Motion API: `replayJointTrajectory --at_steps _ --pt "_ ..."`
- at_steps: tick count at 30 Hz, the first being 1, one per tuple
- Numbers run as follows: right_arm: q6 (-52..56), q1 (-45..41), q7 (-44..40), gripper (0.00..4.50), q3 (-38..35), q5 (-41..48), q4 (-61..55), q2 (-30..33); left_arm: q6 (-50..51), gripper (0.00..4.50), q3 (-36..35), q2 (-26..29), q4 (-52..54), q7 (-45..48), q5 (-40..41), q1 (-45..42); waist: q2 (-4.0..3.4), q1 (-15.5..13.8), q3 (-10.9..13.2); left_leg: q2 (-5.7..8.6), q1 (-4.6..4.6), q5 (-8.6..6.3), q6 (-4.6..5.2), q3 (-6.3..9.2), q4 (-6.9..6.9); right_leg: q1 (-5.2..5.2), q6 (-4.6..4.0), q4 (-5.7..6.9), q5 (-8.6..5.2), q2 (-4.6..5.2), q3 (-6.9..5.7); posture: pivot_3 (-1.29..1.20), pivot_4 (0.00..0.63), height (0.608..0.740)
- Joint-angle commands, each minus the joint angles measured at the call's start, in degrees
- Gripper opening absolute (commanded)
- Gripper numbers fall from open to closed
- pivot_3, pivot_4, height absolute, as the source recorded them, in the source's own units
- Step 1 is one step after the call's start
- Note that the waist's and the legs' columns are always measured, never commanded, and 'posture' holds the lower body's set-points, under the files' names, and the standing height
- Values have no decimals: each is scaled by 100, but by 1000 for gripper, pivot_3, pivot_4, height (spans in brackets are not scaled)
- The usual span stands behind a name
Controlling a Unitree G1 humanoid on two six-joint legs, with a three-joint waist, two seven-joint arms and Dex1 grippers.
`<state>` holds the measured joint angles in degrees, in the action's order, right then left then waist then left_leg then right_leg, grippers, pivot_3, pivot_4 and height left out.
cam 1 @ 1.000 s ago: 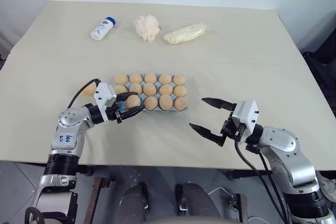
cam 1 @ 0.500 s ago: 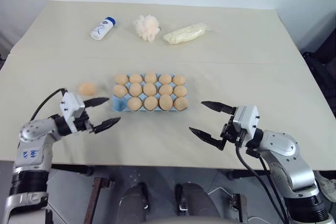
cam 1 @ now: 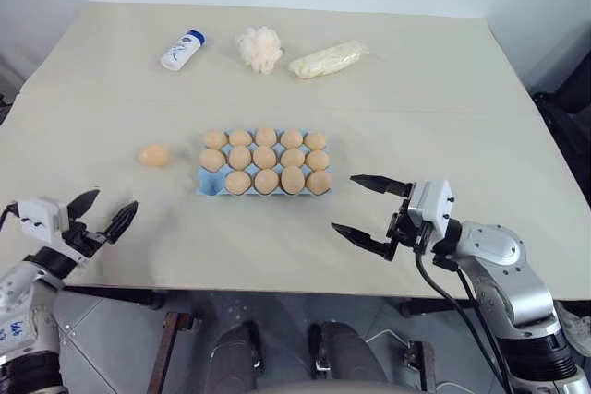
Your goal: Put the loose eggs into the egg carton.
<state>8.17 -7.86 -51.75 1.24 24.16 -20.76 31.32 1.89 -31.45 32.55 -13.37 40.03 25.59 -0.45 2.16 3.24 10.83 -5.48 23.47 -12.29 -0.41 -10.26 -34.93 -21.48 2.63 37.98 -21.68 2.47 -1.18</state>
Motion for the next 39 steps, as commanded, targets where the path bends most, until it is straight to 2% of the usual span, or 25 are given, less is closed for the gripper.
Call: replayJointTrajectory --at_steps 1,6,10,18,24,28,31,37,39 --pt "75 -105 6 4500 -68 131 -146 27 49 4369 -117 -121 345 -438 133 -148 0 -10 0 0 0 0 0 0 -1 0 0 1 0 0 0 0 150 740" --pt "124 -110 27 4500 -77 120 -191 21 71 4369 65 -153 195 -757 -62 -524 1 -15 -1 3 0 0 0 1 -3 4 3 0 3 1 -1 0 150 740" --pt "146 -65 109 4500 -97 92 -257 -8 170 4369 669 -54 -284 -854 -415 -1622 2 -92 -1 4 3 7 1 5 -5 1 3 2 3 -4 -7 0 150 740" --pt "142 50 231 4500 -81 49 -352 -29 105 4369 1234 25 -1713 -920 -905 -3005 3 -60 -1 1 2 26 10 -12 -4 -4 10 -1 5 -14 8 0 150 740" --pt "115 207 358 4500 -114 14 -440 -10 -74 4369 1407 109 -2200 -816 -1110 -3277 3 -45 -1 -1 3 34 -7 -13 -5 -6 11 0 4 -18 8 0 150 740" --pt "64 301 394 4500 -160 -13 -467 27 155 4369 1481 211 -2280 -592 -1096 -3240 3 -42 -1 -1 4 36 -9 -13 -8 -5 11 2 4 -18 8 0 150 740" --pt "8 353 368 4500 -174 -27 -442 45 238 3815 1498 234 -2518 -471 -1084 -3294 3 -41 -1 0 2 37 -10 -13 -9 -4 11 5 4 -17 8 0 150 740" --pt "-67 394 326 4500 -144 -22 -387 24 123 1955 1497 220 -2831 -391 -1092 -3537 4 -64 -1 0 2 38 -7 -12 -11 -4 11 7 4 -15 7 0 150 740" --pt "-98 396 327 4500 -143 -33 -366 15 103 1802 1425 215 -2724 -247 -972 -3492 4 -69 -1 1 3 38 -7 -12 -11 -4 11 7 4 -15 7 0 150 740"
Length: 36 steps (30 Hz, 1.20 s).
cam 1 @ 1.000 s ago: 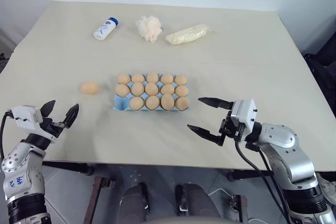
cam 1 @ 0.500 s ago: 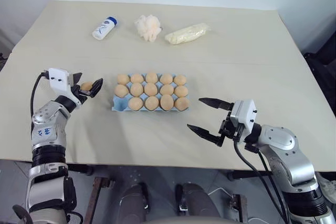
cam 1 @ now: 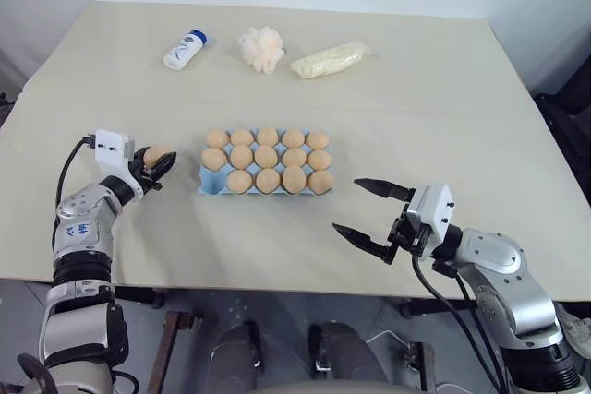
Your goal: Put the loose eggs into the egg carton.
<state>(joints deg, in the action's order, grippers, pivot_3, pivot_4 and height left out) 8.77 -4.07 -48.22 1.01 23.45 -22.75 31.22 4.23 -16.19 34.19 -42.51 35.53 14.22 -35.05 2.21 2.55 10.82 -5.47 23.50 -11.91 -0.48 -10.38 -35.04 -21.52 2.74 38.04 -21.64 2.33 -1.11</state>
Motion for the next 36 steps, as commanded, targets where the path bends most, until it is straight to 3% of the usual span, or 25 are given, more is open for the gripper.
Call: replayJointTrajectory --at_steps 1,6,9,18,26,36 --pt "-176 15 -19 4500 -124 31 -152 16 -168 1802 -156 55 305 312 251 30 0 5 0 0 0 0 0 0 0 0 0 -1 0 0 0 0 150 740" --pt "-231 26 -45 4500 -137 31 -103 34 -363 1802 -234 -29 1218 1060 732 389 0 15 0 -3 1 0 -3 0 2 -1 0 1 0 -2 -1 0 150 740" --pt "-256 -24 -85 4500 -106 34 -42 31 -273 1802 209 -80 2174 1773 861 718 0 7 0 -2 2 0 -3 0 1 1 0 -1 0 -2 -1 0 150 740" --pt "-241 -89 -37 4500 -71 -3 -43 -41 -379 1802 729 -83 2412 1988 528 948 -1 -21 0 0 -7 1 0 0 0 5 -2 6 1 -1 5 0 150 740" --pt "-219 -42 170 4500 -135 12 -124 -140 -61 4353 697 264 2559 2469 676 1078 -1 -2 0 -2 -5 2 1 0 2 3 -2 0 0 -2 5 0 150 740" --pt "-121 124 -76 4500 -372 131 -77 236 -527 4353 176 1328 2465 3319 752 1717 -5 71 2 -3 -6 -15 19 0 15 1 -9 -3 -3 5 3 0 150 740"
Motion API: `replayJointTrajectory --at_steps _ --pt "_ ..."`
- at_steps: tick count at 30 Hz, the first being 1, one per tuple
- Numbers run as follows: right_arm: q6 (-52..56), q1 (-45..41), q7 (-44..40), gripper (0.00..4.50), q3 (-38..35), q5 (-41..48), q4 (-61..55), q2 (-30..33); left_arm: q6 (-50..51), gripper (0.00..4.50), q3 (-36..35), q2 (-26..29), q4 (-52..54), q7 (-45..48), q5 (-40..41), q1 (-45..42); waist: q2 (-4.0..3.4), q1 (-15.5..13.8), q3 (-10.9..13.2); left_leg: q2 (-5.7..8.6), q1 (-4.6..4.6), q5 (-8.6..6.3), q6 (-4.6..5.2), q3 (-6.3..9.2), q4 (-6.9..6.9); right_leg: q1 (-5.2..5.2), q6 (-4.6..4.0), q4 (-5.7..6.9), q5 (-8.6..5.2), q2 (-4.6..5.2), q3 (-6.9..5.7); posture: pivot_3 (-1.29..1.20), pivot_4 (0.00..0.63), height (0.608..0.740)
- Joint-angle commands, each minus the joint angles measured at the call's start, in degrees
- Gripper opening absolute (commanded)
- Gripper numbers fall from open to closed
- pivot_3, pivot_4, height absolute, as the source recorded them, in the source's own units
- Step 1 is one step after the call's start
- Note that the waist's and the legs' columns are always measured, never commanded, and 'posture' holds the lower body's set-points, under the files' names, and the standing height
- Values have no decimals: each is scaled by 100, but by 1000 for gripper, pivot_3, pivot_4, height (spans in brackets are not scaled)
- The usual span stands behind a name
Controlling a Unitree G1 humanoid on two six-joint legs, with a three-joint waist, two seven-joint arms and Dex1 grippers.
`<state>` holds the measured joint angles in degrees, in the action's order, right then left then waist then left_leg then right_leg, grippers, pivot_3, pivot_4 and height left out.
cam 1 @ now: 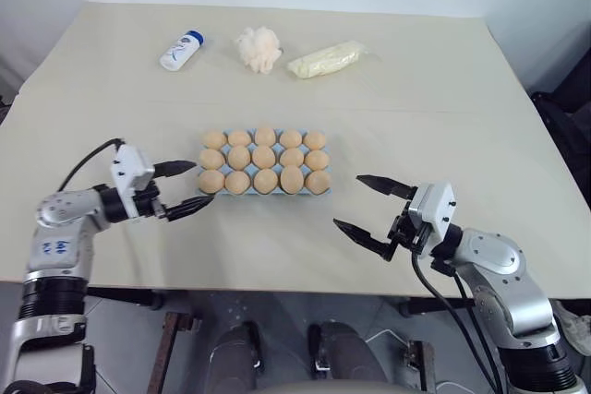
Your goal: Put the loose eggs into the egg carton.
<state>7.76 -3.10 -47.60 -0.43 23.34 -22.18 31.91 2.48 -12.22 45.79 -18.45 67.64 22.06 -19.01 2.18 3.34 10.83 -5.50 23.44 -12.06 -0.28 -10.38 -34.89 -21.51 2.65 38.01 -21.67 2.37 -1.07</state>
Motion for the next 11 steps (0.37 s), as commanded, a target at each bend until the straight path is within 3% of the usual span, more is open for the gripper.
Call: replayJointTrajectory --at_steps 1,7,11 --pt "-42 35 -197 4500 -270 152 -86 229 -425 4353 -233 221 38 69 -97 181 -3 -10 2 0 0 -2 3 0 2 -1 -1 0 -1 2 -1 0 150 740" --pt "-197 -30 -422 4500 -497 154 329 331 -605 4353 -321 311 8 78 -132 542 -3 -14 2 3 1 -15 -6 2 1 1 -3 -2 -2 7 -2 0 150 740" --pt "-312 -104 -515 4500 -560 124 624 321 -631 4353 -401 96 525 -361 -163 1006 -4 7 2 2 0 -19 -10 2 2 0 -3 -2 -2 8 -1 0 150 740"
